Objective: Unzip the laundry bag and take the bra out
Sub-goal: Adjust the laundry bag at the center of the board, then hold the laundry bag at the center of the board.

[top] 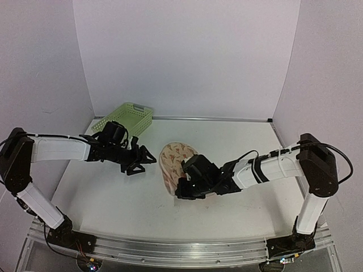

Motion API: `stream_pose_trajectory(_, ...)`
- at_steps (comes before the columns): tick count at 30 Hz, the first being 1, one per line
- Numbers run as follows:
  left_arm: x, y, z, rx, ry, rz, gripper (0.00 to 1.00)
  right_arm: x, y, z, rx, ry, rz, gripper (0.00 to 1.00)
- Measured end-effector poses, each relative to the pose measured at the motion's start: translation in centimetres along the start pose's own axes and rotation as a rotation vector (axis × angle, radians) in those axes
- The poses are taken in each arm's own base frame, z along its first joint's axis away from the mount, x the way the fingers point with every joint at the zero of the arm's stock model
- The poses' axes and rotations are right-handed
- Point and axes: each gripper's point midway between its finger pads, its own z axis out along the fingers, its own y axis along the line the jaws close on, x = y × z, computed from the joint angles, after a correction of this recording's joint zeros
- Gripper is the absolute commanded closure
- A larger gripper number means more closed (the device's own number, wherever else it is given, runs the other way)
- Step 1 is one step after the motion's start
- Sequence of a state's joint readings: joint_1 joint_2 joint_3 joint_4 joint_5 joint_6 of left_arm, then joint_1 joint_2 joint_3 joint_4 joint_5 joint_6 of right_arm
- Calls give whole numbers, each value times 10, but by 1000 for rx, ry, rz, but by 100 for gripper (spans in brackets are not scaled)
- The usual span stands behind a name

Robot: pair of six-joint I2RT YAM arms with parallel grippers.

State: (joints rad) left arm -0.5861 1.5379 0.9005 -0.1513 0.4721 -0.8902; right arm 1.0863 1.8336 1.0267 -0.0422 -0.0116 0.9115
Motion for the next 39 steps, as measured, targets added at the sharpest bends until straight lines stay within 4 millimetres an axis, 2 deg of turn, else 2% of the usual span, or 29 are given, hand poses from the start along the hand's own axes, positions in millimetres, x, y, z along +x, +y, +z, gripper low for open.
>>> stream_pose_trajectory(5, 32, -11, 15, 58, 64, -25, 29, -2, 10, 2, -24, 3, -6, 100)
stream_pose_trajectory(8, 43, -21, 27, 97, 94, -29, 28, -1, 11, 2, -27, 9, -10, 100)
stream_pose_trajectory(16, 73, -26, 65, 113, 190, -55, 23, 4, 10, 1, -24, 14, -20, 100)
stream_pose_trajectory(29, 74, -35, 88, 200, 211, -149, 21, 6, 5, -12, -22, 2, -33, 100)
stream_pose_trajectory(33, 78, -33, 93, 219, 220, -187, 23, 5, 6, -15, -27, -6, -36, 100)
stream_pose_trajectory(36, 81, -31, 94, 234, 224, -209, 27, 4, 8, -18, -33, -10, -37, 100)
stream_pose_trajectory(39, 81, -30, 95, 243, 223, -231, 35, 5, 8, -22, -37, -12, -38, 100)
